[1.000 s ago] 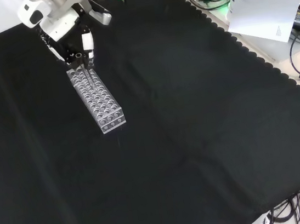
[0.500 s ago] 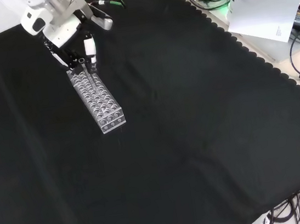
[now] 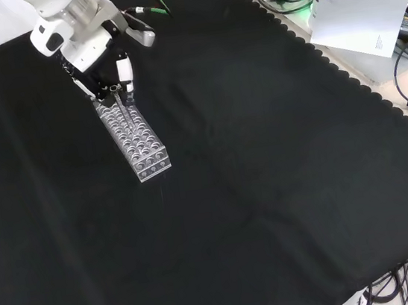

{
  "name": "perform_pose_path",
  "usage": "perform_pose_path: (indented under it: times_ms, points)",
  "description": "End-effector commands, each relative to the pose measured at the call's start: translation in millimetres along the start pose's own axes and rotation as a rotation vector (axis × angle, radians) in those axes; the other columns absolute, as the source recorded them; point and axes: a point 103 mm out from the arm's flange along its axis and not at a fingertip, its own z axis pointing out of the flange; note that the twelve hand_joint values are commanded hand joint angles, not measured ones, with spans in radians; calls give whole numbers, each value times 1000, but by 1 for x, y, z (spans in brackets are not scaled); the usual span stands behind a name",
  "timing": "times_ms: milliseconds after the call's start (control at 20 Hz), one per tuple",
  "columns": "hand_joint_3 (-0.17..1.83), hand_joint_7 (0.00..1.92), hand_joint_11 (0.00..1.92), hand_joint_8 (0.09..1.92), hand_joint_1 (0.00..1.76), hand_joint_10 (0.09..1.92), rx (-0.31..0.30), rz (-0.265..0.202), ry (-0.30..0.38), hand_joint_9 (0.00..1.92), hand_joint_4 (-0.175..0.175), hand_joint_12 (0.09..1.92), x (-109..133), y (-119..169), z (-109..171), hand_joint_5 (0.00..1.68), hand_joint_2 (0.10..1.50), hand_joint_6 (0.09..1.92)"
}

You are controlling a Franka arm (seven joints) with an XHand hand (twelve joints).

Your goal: Put the test tube back in the rack.

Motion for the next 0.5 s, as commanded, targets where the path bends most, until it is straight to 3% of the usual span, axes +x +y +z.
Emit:
perform_pose_path:
  times_ms: [50, 250, 500]
  points:
    - [625, 1908, 1457, 148, 1243, 152, 8, -2, -1, 1820, -175, 706, 4, 2, 5, 1577, 605, 87]
    - [625, 1908, 1457, 148, 1243, 152, 16, 24, 3, 1821, -175, 706, -3, 7, 4, 1577, 605, 87]
    - [625, 1908, 1457, 147, 1243, 151, 7, 24, 10, 1821, -175, 706, -1, 9, 6, 1577, 605, 87]
